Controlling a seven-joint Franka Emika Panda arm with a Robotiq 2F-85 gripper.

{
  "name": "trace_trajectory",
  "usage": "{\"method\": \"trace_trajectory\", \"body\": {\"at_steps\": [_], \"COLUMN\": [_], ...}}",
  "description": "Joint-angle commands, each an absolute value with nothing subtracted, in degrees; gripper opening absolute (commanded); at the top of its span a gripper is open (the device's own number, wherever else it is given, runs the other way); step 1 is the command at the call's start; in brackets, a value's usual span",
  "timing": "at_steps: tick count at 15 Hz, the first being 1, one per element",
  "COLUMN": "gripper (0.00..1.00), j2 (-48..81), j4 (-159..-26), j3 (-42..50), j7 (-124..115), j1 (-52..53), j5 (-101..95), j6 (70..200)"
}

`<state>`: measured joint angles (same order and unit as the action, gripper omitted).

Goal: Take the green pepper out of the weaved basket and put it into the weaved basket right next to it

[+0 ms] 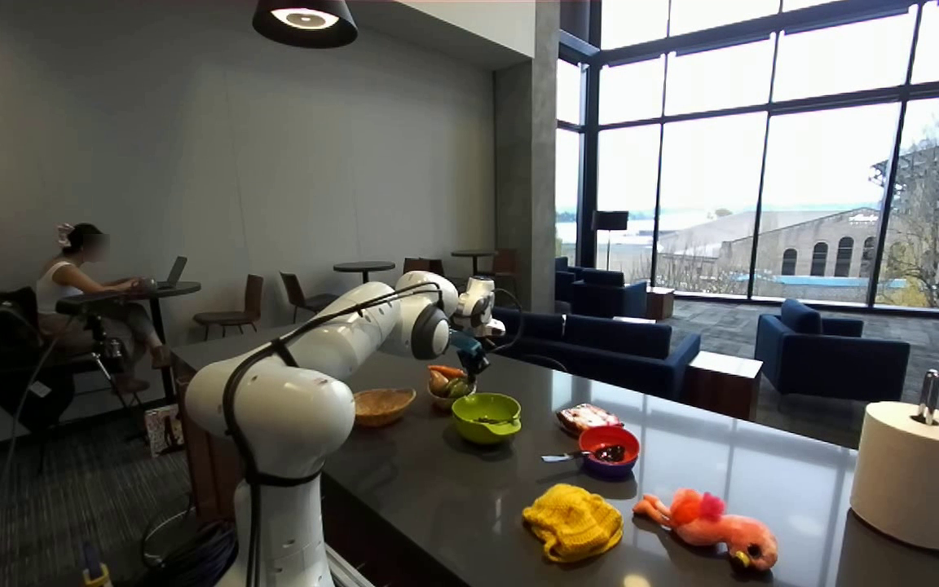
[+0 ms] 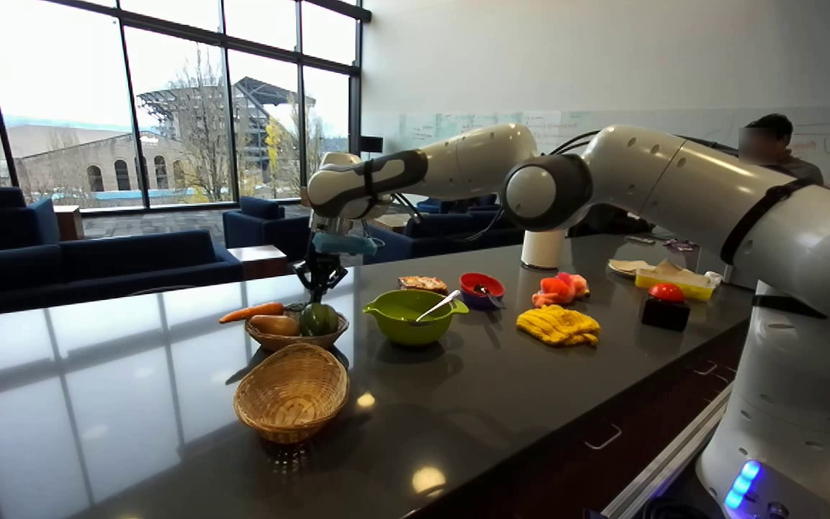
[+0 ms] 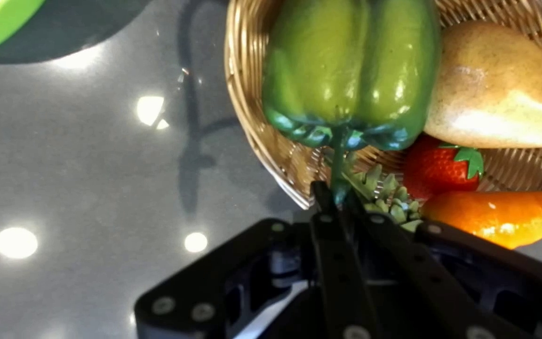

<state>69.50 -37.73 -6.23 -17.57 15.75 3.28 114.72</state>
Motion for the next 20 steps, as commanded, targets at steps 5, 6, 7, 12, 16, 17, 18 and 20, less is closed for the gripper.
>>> {"method": "trace_trajectory", "body": {"at_steps": [5,6,7,12,16,17,18,20], "gripper": [0.02,0.02,0.02,0.02,0.02,0.02,0.02,0.02], "j2": [65.86,65.43,65.02,62.46,60.61,60.10,59.67,58.46], "j4": [-39.05,-39.18,-39.25,-40.03,-40.78,-41.09,-41.39,-42.31], "j3": [-3.30,-3.02,-2.77,-1.37,-0.04,0.41,0.84,1.73], "j7": [-19.88,-20.04,-20.27,-21.32,-22.31,-22.71,-23.01,-23.66], "j1": [17.85,18.05,18.21,19.07,19.89,20.11,20.31,20.68], "j5": [1.35,1.24,1.22,1.01,0.74,0.61,0.48,-0.17], "j6": [112.49,112.18,111.87,110.25,109.71,110.06,110.29,110.95]}}
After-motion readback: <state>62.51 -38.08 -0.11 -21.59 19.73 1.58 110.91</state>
